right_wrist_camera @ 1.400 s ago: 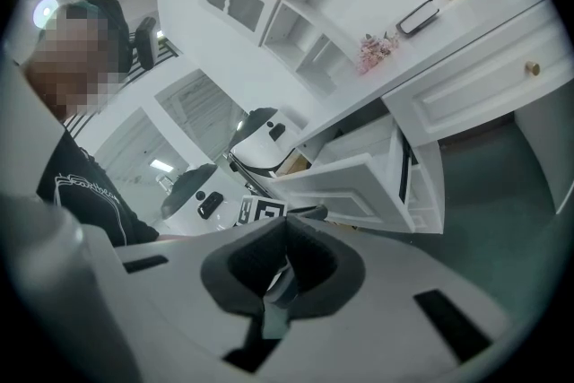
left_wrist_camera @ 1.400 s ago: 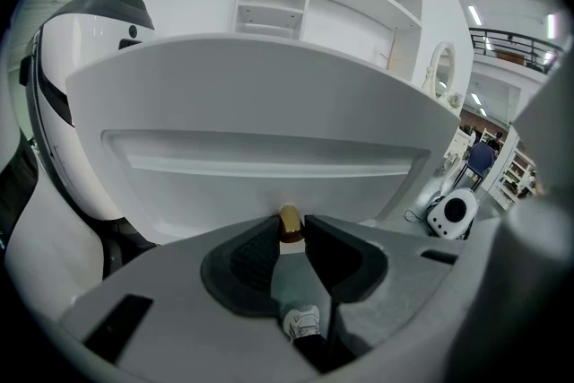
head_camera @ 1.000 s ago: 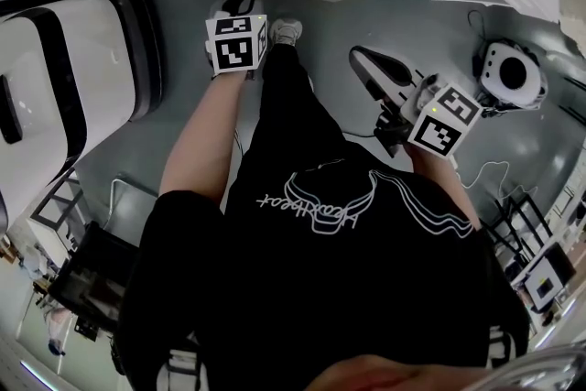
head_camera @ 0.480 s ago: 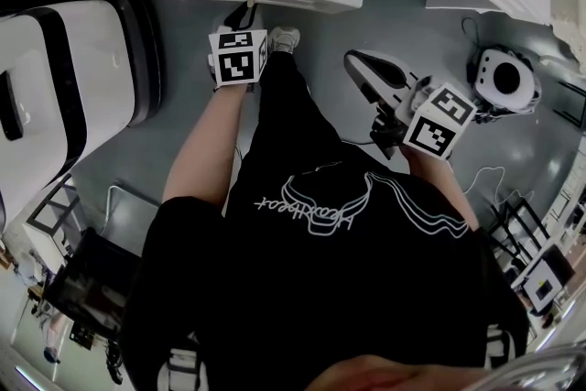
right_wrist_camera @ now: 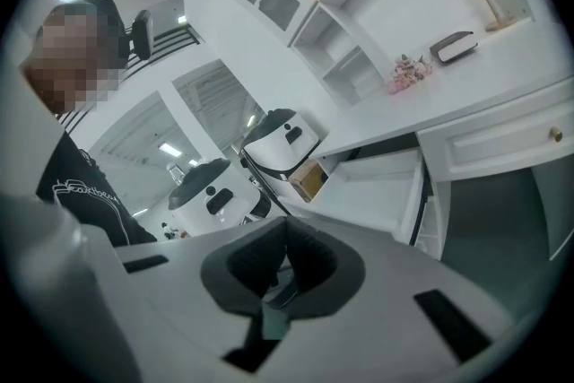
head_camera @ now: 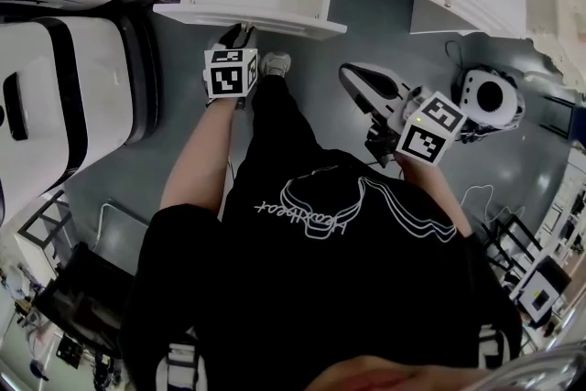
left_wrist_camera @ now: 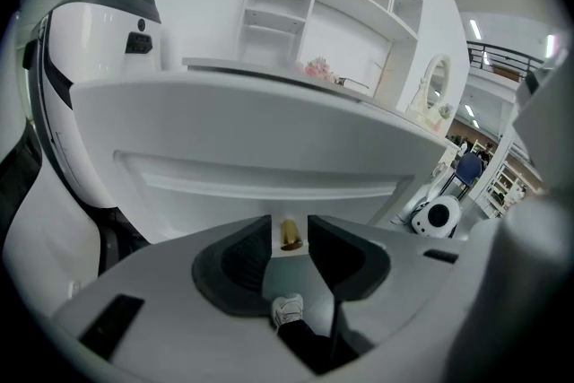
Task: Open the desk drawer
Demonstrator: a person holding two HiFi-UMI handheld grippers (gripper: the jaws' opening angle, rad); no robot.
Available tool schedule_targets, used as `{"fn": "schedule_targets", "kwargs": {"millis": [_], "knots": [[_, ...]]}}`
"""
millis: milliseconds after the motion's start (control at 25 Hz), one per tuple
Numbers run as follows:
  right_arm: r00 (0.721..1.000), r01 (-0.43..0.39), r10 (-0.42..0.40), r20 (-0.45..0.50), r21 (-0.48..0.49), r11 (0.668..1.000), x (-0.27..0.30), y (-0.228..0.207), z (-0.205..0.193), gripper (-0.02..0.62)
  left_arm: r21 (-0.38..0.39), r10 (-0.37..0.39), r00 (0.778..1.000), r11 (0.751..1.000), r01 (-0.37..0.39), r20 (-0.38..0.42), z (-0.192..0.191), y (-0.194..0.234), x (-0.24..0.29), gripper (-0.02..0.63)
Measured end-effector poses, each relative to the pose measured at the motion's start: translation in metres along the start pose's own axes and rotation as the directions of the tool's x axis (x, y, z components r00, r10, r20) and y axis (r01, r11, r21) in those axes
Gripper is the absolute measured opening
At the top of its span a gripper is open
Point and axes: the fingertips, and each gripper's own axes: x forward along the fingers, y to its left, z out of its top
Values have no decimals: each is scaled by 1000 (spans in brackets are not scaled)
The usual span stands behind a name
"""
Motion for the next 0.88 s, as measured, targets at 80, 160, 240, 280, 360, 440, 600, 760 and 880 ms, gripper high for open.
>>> {"fn": "schedule_targets", "kwargs": {"millis": [80,160,240,280,360,440,600,760,880], "knots": [[1000,-4,4,18,-20,1000,-5,3,14,5,-3,-20,1000,1000,20,24,15,-6,-12,137],[999,-11,13,32,-43,999,-4,10,24,5,5,-44,997,999,43,56,30,-8,-32,153],[999,-20,23,45,-65,998,-6,18,35,5,16,-71,993,997,70,95,48,-15,-56,155],[998,-24,28,52,-75,997,-9,21,40,5,17,-91,989,996,89,113,58,-22,-69,155],[997,-40,46,67,-91,995,-15,28,51,5,13,-137,979,991,137,151,78,-37,-96,155],[994,-60,70,83,-112,992,-21,35,60,5,21,-168,963,986,167,210,99,-50,-123,153],[987,-81,101,124,-155,985,-39,50,73,5,58,-260,919,965,255,296,132,-86,-179,152],[978,-88,122,168,-195,977,-60,70,87,5,64,-387,855,919,390,346,159,-132,-231,150],[969,-91,138,207,-221,971,-73,82,98,5,104,-429,817,900,423,386,174,-159,-263,104]]}}
